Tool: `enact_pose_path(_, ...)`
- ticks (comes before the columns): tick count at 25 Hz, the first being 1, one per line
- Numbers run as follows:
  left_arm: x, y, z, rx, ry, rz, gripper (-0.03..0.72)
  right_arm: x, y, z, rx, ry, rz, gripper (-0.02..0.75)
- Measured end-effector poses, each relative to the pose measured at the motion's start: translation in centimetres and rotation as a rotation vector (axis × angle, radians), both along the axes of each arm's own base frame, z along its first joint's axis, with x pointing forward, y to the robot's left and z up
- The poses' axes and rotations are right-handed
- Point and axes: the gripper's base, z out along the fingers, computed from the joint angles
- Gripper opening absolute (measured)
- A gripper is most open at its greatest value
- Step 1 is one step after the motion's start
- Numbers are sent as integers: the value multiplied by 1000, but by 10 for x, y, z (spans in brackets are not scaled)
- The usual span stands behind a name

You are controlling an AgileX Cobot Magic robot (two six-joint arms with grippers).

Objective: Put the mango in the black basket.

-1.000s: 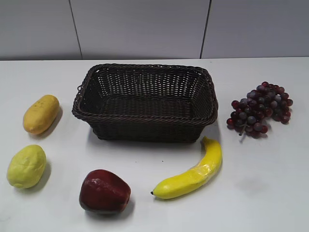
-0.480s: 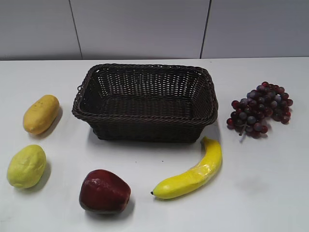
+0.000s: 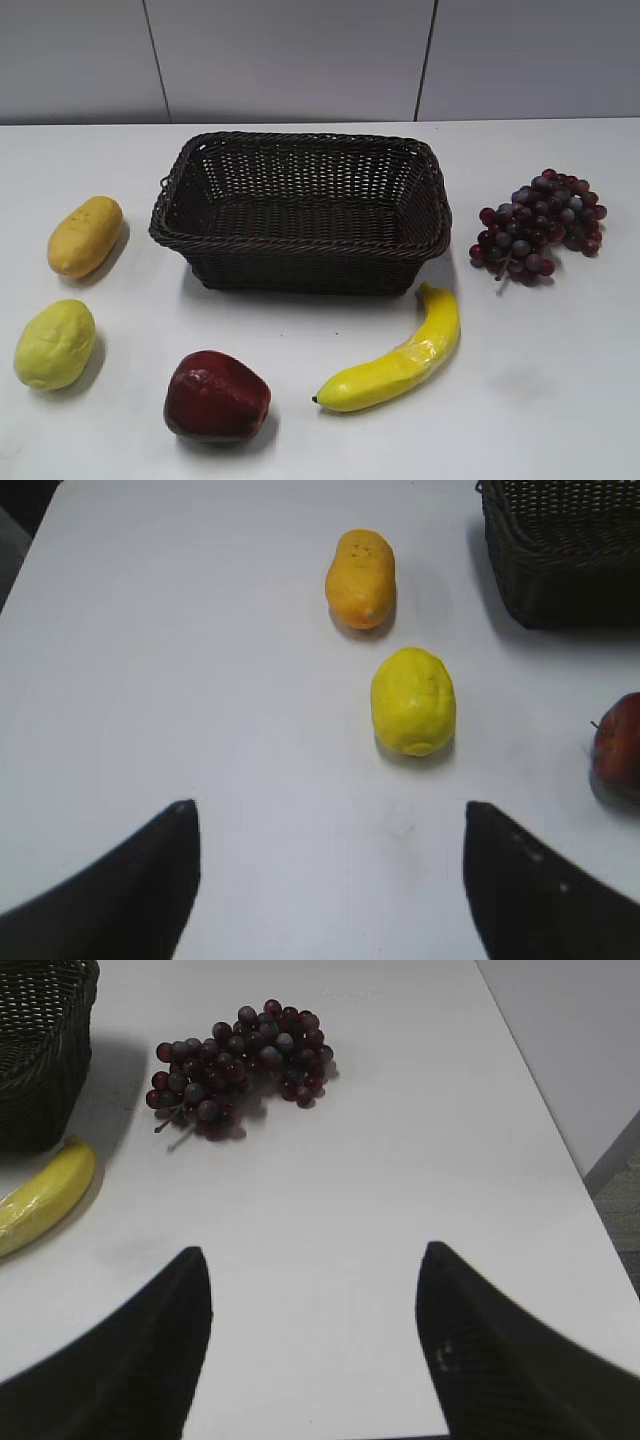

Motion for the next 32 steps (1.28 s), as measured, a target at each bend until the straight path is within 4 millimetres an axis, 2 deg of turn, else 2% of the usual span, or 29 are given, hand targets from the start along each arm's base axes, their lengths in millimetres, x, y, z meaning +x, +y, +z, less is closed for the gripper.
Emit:
enact_pose_path(3,4,0,5,0,-11,3,674,0,0,0,0,0,0,498)
enact_pose_path(6,20,1,20,-3,-42,11,688,0,0,0,0,0,0,498)
enact_pose_path(9,50,1,31,-8,-48,21,690,0,0,0,0,0,0,498)
enact_pose_path(13,102,2,31,-10,48,34,692,0,0,0,0,0,0,498)
enact_pose_path(23,248,-7,6,-87,448,26,691,0,0,0,0,0,0,498)
enact_pose_path(27,294,-27,-4,-61,513,-41,691,0,0,0,0,0,0,498)
enact_pose_path(32,337,-44,-46,-30,651,-76,690,0,0,0,0,0,0,498)
